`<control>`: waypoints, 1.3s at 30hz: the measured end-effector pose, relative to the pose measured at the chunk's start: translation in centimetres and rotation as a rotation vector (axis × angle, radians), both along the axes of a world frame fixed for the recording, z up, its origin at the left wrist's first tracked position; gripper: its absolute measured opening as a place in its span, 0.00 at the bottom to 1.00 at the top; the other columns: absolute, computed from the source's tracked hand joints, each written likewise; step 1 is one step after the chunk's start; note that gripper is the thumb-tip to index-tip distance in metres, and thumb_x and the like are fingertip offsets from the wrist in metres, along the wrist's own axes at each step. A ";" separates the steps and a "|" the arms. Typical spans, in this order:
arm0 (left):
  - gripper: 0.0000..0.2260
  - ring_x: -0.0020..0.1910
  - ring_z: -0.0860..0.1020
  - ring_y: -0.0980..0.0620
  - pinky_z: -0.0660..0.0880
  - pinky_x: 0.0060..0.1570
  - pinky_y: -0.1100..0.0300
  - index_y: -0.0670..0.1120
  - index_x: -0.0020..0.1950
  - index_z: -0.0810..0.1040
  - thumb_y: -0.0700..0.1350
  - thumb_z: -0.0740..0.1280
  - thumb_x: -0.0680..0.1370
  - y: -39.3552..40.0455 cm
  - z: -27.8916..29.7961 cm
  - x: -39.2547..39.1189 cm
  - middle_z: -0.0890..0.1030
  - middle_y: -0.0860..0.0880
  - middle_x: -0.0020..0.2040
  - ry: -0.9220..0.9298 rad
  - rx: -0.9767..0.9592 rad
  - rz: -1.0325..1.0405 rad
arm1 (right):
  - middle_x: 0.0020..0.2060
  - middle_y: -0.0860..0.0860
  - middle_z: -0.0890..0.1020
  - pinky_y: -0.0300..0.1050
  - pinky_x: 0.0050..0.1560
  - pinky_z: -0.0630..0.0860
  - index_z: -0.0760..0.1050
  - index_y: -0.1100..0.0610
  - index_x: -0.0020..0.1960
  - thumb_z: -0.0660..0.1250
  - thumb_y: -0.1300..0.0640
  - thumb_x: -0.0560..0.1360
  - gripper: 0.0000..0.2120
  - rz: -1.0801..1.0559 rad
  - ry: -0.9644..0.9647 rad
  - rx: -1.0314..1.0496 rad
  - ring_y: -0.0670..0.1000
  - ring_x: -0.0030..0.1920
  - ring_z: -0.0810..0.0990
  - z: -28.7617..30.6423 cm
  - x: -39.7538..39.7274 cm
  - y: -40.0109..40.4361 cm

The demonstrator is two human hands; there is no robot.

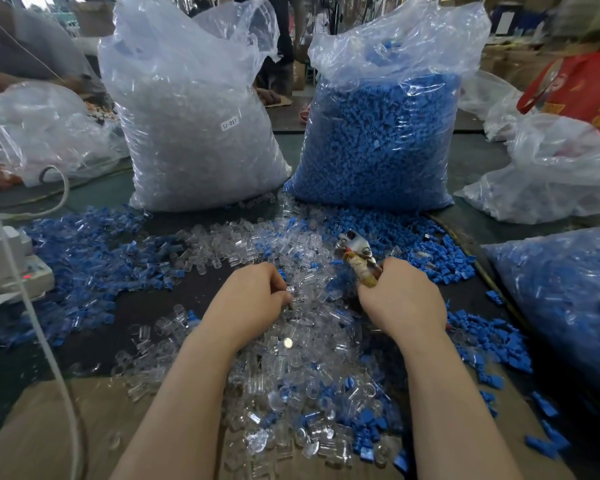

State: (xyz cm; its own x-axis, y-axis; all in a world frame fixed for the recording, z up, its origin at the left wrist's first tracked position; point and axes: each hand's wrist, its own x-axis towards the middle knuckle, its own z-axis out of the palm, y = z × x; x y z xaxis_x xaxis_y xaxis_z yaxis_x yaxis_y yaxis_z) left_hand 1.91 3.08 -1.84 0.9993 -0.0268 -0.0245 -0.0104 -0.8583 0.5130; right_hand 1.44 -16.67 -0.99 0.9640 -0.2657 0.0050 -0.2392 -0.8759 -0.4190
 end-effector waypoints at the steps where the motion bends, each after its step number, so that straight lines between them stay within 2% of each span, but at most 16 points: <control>1: 0.04 0.39 0.76 0.60 0.70 0.35 0.64 0.53 0.44 0.76 0.49 0.70 0.77 -0.1 0.1 0.0 0.79 0.57 0.41 -0.001 0.000 0.000 | 0.37 0.50 0.76 0.44 0.30 0.64 0.69 0.53 0.43 0.66 0.46 0.76 0.11 0.011 -0.012 0.018 0.53 0.35 0.73 0.0 0.0 0.0; 6: 0.05 0.39 0.76 0.60 0.68 0.34 0.65 0.53 0.44 0.75 0.49 0.71 0.77 -0.2 0.2 -0.2 0.78 0.57 0.42 0.033 -0.031 -0.023 | 0.39 0.50 0.79 0.46 0.38 0.71 0.73 0.52 0.45 0.69 0.44 0.75 0.12 0.043 -0.108 0.106 0.56 0.41 0.78 -0.2 0.3 0.3; 11: 0.06 0.44 0.76 0.61 0.69 0.40 0.68 0.53 0.55 0.78 0.46 0.68 0.79 -0.7 0.2 -0.2 0.79 0.57 0.46 0.078 -0.053 -0.074 | 0.35 0.42 0.75 0.45 0.35 0.67 0.73 0.49 0.44 0.70 0.48 0.75 0.07 0.090 -0.194 0.249 0.46 0.36 0.73 -0.3 0.4 0.4; 13: 0.04 0.40 0.74 0.65 0.66 0.36 0.71 0.55 0.51 0.77 0.46 0.68 0.79 -0.6 0.3 -0.2 0.78 0.59 0.43 0.086 -0.070 -0.073 | 0.36 0.42 0.77 0.45 0.37 0.70 0.75 0.49 0.44 0.70 0.50 0.74 0.05 0.109 -0.227 0.310 0.48 0.38 0.76 -0.3 0.4 0.5; 15: 0.04 0.39 0.75 0.65 0.66 0.34 0.71 0.55 0.48 0.76 0.47 0.69 0.79 -0.5 0.2 -0.3 0.78 0.60 0.43 0.083 -0.110 -0.057 | 0.38 0.43 0.80 0.48 0.41 0.75 0.77 0.49 0.47 0.70 0.50 0.74 0.04 0.114 -0.256 0.355 0.51 0.41 0.78 -0.2 0.4 0.5; 20: 0.07 0.39 0.78 0.62 0.71 0.31 0.72 0.55 0.46 0.75 0.44 0.71 0.77 -0.6 0.5 -0.5 0.80 0.57 0.42 0.000 -0.372 0.035 | 0.41 0.45 0.82 0.52 0.48 0.79 0.80 0.52 0.50 0.72 0.52 0.74 0.07 0.110 -0.311 0.498 0.50 0.43 0.80 -0.1 0.4 0.5; 23: 0.06 0.41 0.83 0.55 0.80 0.42 0.62 0.51 0.50 0.77 0.42 0.72 0.77 -0.8 1.2 -0.5 0.83 0.52 0.42 -0.019 -0.632 0.063 | 0.35 0.44 0.80 0.49 0.40 0.76 0.78 0.50 0.44 0.72 0.53 0.74 0.03 0.140 -0.348 0.608 0.46 0.37 0.78 -0.1 0.3 0.4; 26: 0.09 0.41 0.85 0.53 0.82 0.42 0.61 0.50 0.55 0.77 0.40 0.70 0.78 -1.0 1.9 -0.7 0.85 0.47 0.42 0.018 -0.887 0.018 | 0.30 0.39 0.78 0.37 0.33 0.68 0.76 0.48 0.41 0.72 0.55 0.75 0.07 0.185 -0.369 0.680 0.39 0.31 0.74 -0.1 0.2 0.4; 28: 0.10 0.42 0.85 0.53 0.82 0.45 0.61 0.52 0.56 0.79 0.39 0.69 0.78 -1.1 2.1 -0.9 0.86 0.47 0.43 0.036 -0.936 -0.027 | 0.28 0.35 0.77 0.32 0.30 0.67 0.76 0.48 0.41 0.72 0.57 0.75 0.07 0.220 -0.384 0.703 0.37 0.29 0.73 0.0 0.0 0.4; 31: 0.08 0.41 0.84 0.54 0.82 0.47 0.58 0.52 0.55 0.82 0.40 0.69 0.78 -1.4 2.3 -0.9 0.86 0.48 0.44 0.057 -0.982 -0.025 | 0.27 0.34 0.77 0.29 0.29 0.68 0.76 0.49 0.41 0.71 0.60 0.75 0.08 0.259 -0.418 0.747 0.37 0.27 0.73 0.1 0.0 0.5; 35: 0.08 0.43 0.85 0.52 0.81 0.44 0.59 0.50 0.51 0.82 0.42 0.74 0.73 -1.2 2.2 -0.9 0.86 0.47 0.44 0.062 -0.998 -0.013 | 0.28 0.36 0.77 0.30 0.30 0.68 0.76 0.49 0.41 0.72 0.60 0.75 0.09 0.276 -0.439 0.772 0.38 0.28 0.73 0.2 -0.1 0.7; 39: 0.12 0.48 0.85 0.49 0.80 0.43 0.59 0.47 0.49 0.81 0.42 0.76 0.68 -1.0 2.3 -1.1 0.86 0.47 0.47 0.062 -1.059 -0.032 | 0.26 0.38 0.76 0.31 0.28 0.67 0.76 0.49 0.40 0.72 0.58 0.75 0.09 0.280 -0.449 0.797 0.39 0.26 0.71 0.2 -0.1 0.7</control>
